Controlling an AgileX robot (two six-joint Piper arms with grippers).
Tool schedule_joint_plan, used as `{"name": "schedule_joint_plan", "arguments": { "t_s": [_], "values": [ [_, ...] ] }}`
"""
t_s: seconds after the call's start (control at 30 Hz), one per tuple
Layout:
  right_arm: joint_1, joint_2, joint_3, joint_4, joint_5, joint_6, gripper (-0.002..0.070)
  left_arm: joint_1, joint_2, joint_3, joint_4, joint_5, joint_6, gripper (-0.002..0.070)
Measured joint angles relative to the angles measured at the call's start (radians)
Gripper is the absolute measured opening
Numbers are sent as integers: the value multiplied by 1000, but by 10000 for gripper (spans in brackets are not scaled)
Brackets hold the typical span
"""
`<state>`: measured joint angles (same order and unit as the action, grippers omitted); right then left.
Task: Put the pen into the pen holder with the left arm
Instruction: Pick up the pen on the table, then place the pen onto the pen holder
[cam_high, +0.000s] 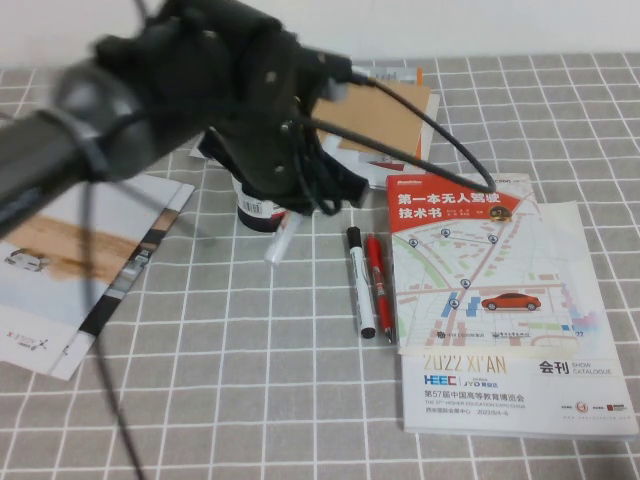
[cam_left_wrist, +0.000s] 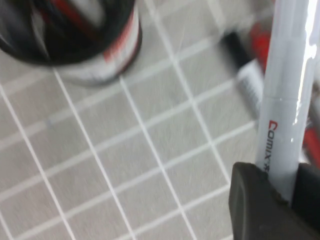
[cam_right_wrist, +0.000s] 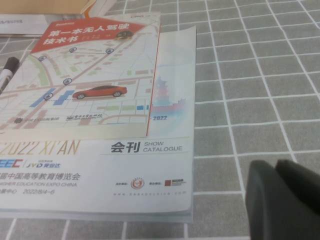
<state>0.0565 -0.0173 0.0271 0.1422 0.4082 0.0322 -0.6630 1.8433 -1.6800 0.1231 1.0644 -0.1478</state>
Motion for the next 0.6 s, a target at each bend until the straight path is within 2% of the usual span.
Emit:
{"name": "schedule_joint_plan", "arguments": {
  "t_s": [0.13,0.3,0.47,0.6],
  "values": [
    [0,0,0,0,0,0,-13,-1,-149,168,50,-197,-6,106],
    [0,0,0,0,0,0,-13,22,-321,440,130,-607,-78,106],
    [0,0,0,0,0,0,-13,134,-406,661,154,-1082,-132,106],
    [0,0,0,0,0,0,-13,217,-399,753,156,-1338,-166,106]
  ]
}}
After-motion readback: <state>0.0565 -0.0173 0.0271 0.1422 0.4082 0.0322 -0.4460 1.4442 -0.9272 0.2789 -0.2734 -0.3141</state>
